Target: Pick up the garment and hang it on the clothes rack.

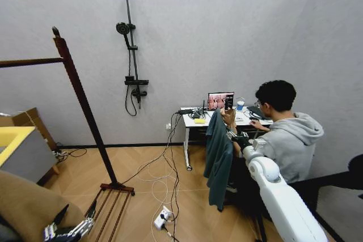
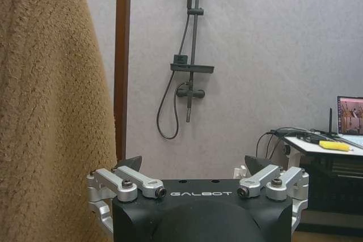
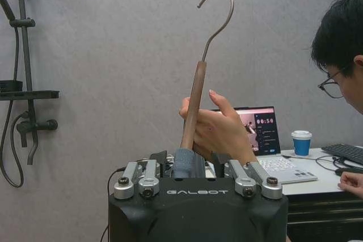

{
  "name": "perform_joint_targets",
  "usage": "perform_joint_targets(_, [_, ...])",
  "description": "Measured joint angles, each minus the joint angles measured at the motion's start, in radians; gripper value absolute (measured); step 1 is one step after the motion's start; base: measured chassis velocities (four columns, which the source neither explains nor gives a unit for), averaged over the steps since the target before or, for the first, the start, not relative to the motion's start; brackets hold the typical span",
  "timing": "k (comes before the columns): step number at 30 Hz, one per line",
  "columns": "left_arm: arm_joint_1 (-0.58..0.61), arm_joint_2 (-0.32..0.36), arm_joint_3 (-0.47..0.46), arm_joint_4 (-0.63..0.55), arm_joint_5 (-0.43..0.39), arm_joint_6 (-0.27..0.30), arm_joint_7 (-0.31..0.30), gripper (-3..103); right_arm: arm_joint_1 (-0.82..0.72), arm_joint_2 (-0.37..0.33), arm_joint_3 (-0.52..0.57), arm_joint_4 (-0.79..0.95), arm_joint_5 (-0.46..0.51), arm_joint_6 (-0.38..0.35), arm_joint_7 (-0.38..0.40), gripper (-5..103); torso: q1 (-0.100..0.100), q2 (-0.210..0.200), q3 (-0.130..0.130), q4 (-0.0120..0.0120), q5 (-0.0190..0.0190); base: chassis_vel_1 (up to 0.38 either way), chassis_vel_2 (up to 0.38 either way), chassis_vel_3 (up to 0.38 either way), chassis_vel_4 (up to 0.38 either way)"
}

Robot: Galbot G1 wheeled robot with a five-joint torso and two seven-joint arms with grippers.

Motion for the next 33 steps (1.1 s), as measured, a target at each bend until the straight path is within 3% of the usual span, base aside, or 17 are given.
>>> perform_joint_targets(2, [0.0,0.0,0.0,0.0,0.0,0.0,0.0,100,-0.006,-0.001,0.003,0.003,0.0,-0.003,0.001,31,0.0,0.0,0.0,0.0,0.0,0.0,0.0,0.0,0.0])
perform_joint_targets(3, [0.0,0.0,0.0,0.0,0.0,0.0,0.0,100,-0.006,-0.001,0.003,0.003,0.0,-0.003,0.001,31,0.0,0.0,0.0,0.0,0.0,0.0,0.0,0.0,0.0])
perform_joint_targets(5, [0.0,0.0,0.0,0.0,0.0,0.0,0.0,100,-0.011,-0.003,0.007,0.003,-0.001,-0.004,0.002,20,0.0,0.0,0.0,0.0,0.0,0.0,0.0,0.0,0.0])
perform_joint_targets(8, [0.0,0.0,0.0,0.0,0.0,0.0,0.0,100,-0.012,-0.004,0.009,0.003,-0.001,-0.004,0.002,20,0.0,0.0,0.0,0.0,0.0,0.0,0.0,0.0,0.0])
perform_joint_targets(10, [0.0,0.0,0.0,0.0,0.0,0.0,0.0,100,-0.015,-0.01,0.014,0.004,-0.001,-0.006,0.0,12,0.0,0.0,0.0,0.0001,0.0001,0.0,0.0,0.0,0.0])
perform_joint_targets(25, [0.0,0.0,0.0,0.0,0.0,0.0,0.0,100,-0.103,-0.053,0.062,0.159,-0.003,0.015,-0.063,12,0.0,0.0,0.0,-0.0003,0.0,0.0,0.0,0.0,0.0])
perform_joint_targets(33, [0.0,0.0,0.0,0.0,0.0,0.0,0.0,100,-0.14,-0.081,0.077,0.333,0.065,-0.037,-0.089,12,0.0,0.0,0.0,0.0,-0.0002,0.0,0.0,0.0,0.0])
